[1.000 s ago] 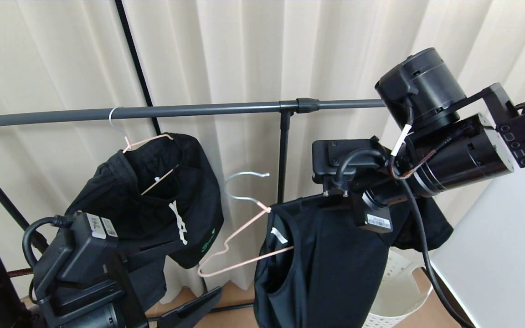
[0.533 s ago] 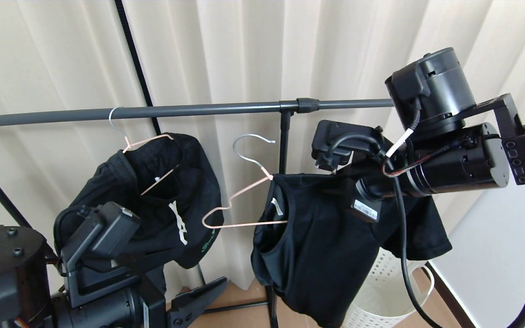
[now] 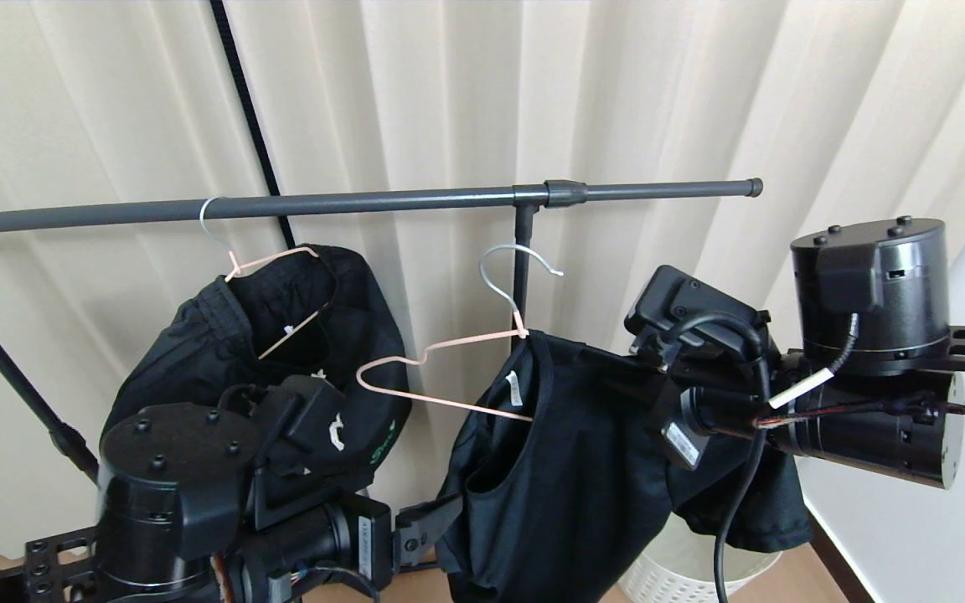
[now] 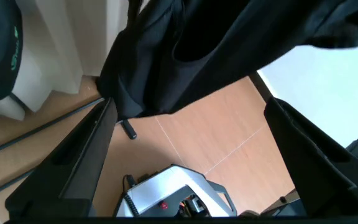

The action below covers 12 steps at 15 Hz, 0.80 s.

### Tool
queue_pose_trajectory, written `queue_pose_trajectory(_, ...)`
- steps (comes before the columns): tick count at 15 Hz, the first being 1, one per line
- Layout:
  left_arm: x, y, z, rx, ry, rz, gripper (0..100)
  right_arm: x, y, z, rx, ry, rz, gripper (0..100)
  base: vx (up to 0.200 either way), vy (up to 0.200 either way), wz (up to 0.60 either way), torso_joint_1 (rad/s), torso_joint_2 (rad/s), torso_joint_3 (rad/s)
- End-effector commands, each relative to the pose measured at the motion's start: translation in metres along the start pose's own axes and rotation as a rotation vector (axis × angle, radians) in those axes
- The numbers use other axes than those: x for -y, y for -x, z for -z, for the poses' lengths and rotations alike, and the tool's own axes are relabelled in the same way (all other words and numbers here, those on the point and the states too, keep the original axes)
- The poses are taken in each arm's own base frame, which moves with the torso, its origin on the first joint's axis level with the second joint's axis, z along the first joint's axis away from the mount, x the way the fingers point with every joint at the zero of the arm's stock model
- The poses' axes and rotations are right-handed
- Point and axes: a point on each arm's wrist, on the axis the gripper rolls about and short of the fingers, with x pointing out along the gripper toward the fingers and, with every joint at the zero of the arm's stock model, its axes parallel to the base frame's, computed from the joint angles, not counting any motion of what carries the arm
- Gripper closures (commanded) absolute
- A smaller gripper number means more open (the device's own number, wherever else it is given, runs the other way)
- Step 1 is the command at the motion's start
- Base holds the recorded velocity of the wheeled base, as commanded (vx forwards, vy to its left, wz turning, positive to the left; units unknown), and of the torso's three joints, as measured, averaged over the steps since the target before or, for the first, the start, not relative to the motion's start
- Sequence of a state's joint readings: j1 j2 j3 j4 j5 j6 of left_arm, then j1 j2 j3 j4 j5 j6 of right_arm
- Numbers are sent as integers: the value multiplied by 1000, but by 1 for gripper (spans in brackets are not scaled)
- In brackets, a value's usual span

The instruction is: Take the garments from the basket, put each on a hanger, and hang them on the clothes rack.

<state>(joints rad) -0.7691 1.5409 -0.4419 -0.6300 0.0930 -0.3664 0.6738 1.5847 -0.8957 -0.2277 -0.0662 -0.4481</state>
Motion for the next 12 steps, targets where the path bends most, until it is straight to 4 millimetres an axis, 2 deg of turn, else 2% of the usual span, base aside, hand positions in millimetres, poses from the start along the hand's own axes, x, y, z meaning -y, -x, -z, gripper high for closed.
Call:
queue_pose_trajectory(1,8,-17,-2,-19,-9,9,0,-1,7,4,5,-3,2,100,0,0,0,0,0,0)
queue_pose_trajectory(6,12,-42,-3,-24,4,-44,0,-1,11,5,11,-3,2,100,0,0,0,0,0,0)
queue_pose_trajectory(10,15,-48,-7,-15,11,-41,0,-2,12,6,10,-2,0,100,0,0,0,0,0,0)
queue_pose_trajectory(12,16,-62,-5,-17,-2,-85,0,-2,12,6,10,-2,-5,100,0,0,0,0,0,0)
